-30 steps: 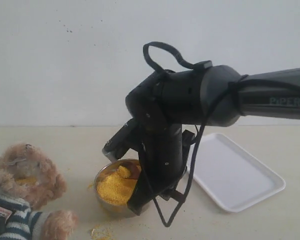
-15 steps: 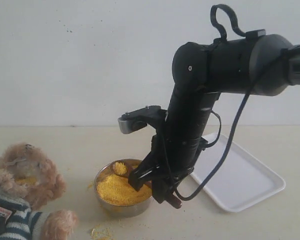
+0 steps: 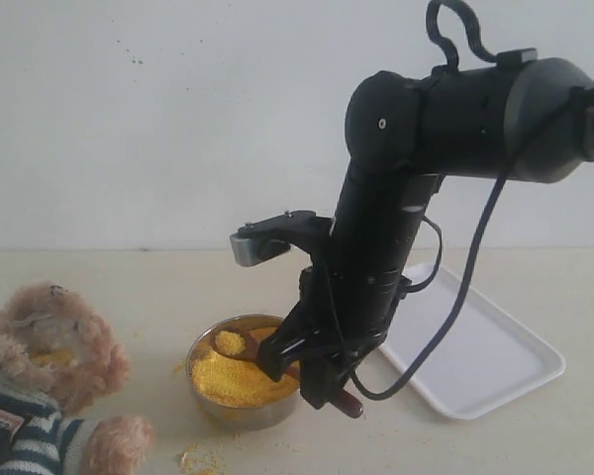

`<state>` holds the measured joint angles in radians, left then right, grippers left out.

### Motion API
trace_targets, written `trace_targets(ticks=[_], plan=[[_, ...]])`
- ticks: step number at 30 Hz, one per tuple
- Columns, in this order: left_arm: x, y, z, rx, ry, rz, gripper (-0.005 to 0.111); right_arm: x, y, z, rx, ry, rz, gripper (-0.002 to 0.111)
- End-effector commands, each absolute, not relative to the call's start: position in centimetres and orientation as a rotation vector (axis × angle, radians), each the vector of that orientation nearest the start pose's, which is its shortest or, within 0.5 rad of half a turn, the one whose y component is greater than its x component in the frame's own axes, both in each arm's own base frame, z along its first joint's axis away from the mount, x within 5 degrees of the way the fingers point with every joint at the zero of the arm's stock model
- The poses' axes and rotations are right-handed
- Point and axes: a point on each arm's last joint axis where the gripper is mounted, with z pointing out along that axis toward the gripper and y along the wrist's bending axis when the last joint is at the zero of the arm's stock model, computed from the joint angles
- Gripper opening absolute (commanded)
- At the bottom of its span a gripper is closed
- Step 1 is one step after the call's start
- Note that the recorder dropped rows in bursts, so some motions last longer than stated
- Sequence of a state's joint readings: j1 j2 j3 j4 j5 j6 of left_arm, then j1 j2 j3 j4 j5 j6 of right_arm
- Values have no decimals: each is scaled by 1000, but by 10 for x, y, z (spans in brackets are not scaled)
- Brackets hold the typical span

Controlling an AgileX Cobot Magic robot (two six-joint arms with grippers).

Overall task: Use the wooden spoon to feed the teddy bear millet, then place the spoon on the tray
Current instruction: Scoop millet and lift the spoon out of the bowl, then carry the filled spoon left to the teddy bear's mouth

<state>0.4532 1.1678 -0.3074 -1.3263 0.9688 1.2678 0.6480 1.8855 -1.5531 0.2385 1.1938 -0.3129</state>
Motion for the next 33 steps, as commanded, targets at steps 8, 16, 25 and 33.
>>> trace_targets(ticks=[8,16,25,33], plan=[[161,-4,192,-128,2284,-967,4,259,267,287,-1496,2515,167,0],[161,-4,192,-128,2284,-967,4,234,291,302,-1573,2426,119,0],[161,-4,192,-128,2284,-967,4,214,315,334,-1574,2283,123,0],[161,-4,192,-128,2284,-967,4,211,318,334,-1582,2254,61,0]])
